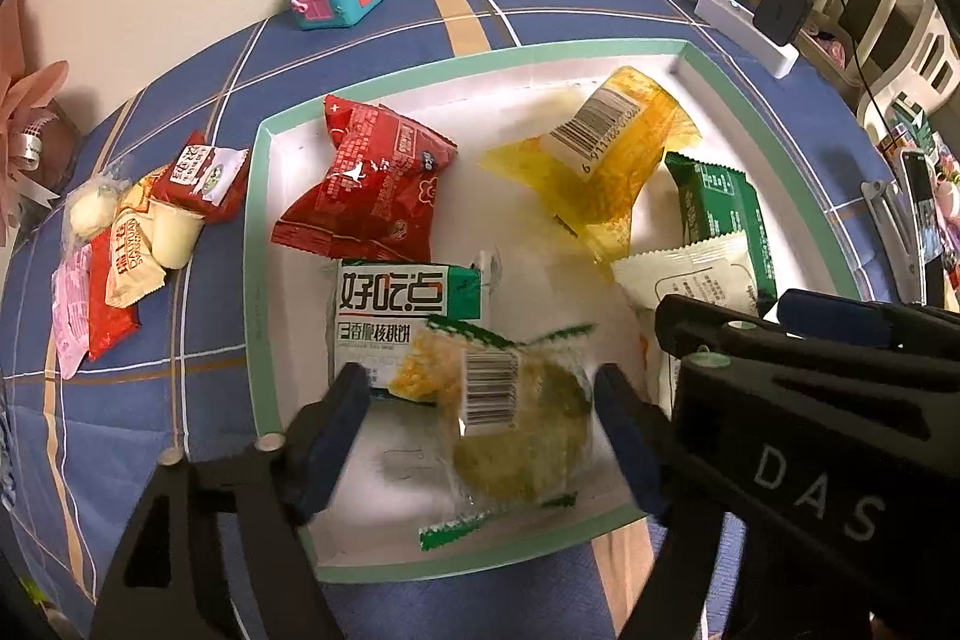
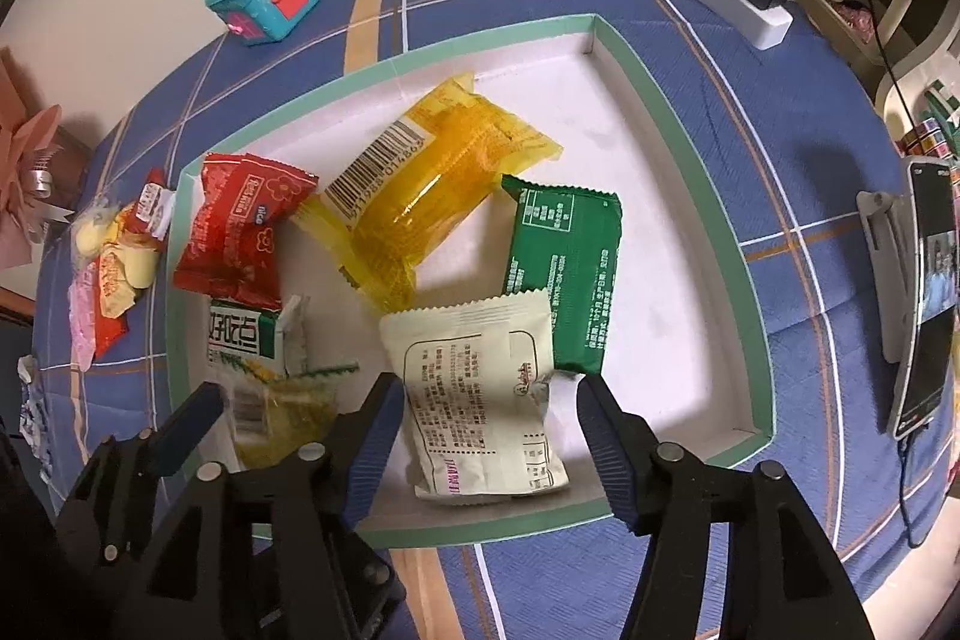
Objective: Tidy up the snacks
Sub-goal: 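Lower both packs into the tray and open both tools, then withdraw both tools from the tray back toward the snack pile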
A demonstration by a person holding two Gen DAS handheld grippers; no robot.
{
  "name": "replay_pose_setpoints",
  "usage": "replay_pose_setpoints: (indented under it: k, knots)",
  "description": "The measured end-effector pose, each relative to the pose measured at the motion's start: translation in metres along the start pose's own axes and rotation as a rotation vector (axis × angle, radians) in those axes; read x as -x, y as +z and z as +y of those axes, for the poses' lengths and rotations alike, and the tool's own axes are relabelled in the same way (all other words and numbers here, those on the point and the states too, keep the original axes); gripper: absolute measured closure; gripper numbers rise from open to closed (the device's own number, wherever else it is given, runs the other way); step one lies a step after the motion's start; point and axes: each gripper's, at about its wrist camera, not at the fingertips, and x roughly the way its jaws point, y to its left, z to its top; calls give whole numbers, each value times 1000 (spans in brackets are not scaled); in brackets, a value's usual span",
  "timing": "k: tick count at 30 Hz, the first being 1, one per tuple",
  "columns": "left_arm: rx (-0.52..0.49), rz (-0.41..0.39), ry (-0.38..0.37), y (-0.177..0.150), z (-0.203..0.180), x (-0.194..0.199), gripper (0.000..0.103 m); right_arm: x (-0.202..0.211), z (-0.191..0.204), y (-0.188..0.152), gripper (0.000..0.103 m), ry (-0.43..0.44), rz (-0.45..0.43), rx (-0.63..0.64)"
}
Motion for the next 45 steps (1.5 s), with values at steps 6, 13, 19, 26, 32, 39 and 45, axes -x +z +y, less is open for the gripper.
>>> replay_pose_setpoints:
  k: [6, 13, 19, 26, 32, 39, 45]
  knots:
    - [23, -15, -3, 2, 5, 9, 10, 11, 1, -1, 18, -7, -30, -5]
    - [83, -12, 12, 5, 17, 21, 10, 20, 3, 2, 16, -15, -58, -7]
    - [199, 6, 38, 5, 46, 24, 10, 21, 0, 1, 16, -14, -58, -15]
    - [339, -12, 84, 2, 88, 30, 10, 23, 1, 0, 16, -1, -65, -18]
    - [419, -22, 110, 0, 115, 35, 10, 26, 11, -1, 16, -8, -68, 4]
    - [459, -21, 114, -2, 130, 37, 10, 28, 27, -3, 16, -8, -75, 40]
    - [475, -2, 143, -4, 132, 34, 0, 26, 33, -3, 0, -34, -78, 64]
